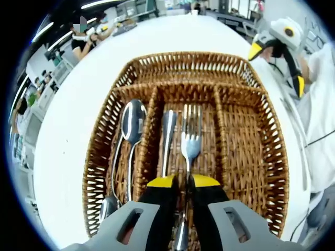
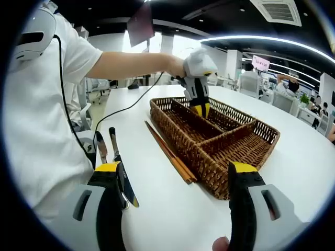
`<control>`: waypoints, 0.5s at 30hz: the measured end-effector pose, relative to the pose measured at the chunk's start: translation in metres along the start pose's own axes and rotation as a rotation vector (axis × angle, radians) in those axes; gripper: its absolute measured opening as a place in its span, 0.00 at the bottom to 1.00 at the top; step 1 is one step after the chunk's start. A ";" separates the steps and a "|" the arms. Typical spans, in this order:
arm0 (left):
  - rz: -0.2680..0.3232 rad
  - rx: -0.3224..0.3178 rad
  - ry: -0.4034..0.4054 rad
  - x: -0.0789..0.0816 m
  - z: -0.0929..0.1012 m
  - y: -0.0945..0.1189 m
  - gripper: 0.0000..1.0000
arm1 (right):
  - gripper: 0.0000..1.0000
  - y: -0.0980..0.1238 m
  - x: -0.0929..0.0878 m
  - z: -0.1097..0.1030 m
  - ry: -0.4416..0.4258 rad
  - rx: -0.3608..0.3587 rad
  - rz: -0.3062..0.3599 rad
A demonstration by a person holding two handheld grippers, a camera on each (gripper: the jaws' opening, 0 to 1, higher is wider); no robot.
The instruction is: Arrange the knives, forks, and spoons in their matching storage slots by inserting each utensil handle-first until every utensil is classified and aligned in the correct compartment
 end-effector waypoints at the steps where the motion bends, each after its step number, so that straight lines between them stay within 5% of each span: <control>1: 0.004 0.003 0.000 0.000 0.000 0.001 0.09 | 0.85 0.000 0.000 0.000 0.000 0.000 0.000; 15: 0.042 0.040 0.012 0.000 0.005 0.018 0.11 | 0.85 0.000 0.004 -0.002 0.011 0.007 0.002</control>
Point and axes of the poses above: the point that each gripper's makers call its tool centre point, and the gripper's own axes: y roughly backward along the fingers, z roughly to its right, x roughly out of its top, the point moved 1 cm from there along y, roughly backward along the fingers, and after that the axes turned 11 degrees about y, right-handed, at the moved point
